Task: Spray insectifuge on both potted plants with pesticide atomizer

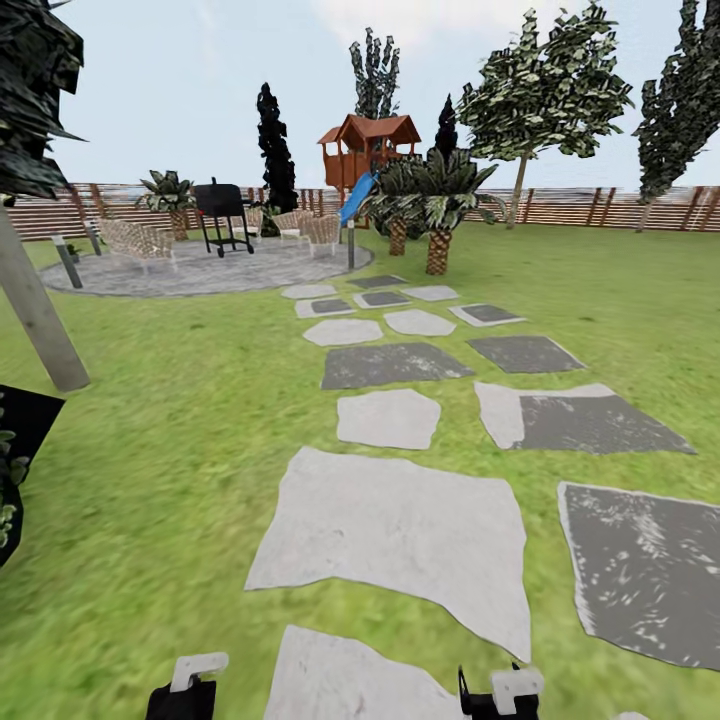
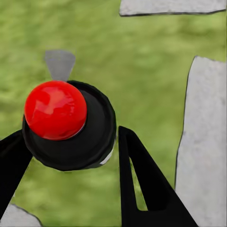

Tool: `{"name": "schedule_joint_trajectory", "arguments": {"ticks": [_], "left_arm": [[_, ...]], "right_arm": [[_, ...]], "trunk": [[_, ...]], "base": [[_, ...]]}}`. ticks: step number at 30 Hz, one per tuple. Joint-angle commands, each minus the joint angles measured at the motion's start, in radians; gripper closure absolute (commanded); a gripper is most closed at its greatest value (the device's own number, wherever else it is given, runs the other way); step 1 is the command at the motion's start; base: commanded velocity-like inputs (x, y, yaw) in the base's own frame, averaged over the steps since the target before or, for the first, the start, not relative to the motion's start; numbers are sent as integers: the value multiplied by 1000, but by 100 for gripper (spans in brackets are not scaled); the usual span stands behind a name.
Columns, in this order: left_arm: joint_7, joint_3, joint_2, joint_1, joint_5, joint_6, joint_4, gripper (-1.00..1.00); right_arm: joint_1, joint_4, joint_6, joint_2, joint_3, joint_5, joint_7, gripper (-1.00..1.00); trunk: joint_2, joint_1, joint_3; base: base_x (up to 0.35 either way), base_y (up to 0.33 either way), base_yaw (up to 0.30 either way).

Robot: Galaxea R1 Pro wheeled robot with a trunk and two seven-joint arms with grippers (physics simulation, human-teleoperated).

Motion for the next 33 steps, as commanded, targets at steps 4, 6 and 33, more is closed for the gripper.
{"name": "schedule_joint_trajectory", "arguments": {"ticks": [4,6,33], "left_arm": [[3,6,0,0,-11,-4,1,100],[3,6,0,0,-11,-4,1,100],[3,6,1,0,-11,-4,1,100]], "right_arm": [[-1,0,-2,0,-4,11,-7,-100],[-1,1,-2,0,-4,10,-7,-100],[-1,11,-1,2,-3,10,-7,-100]], "trunk": [[0,0,-1],[0,0,-1],[0,0,-1]], "base": [[340,0,0],[340,0,0],[340,0,0]]}}
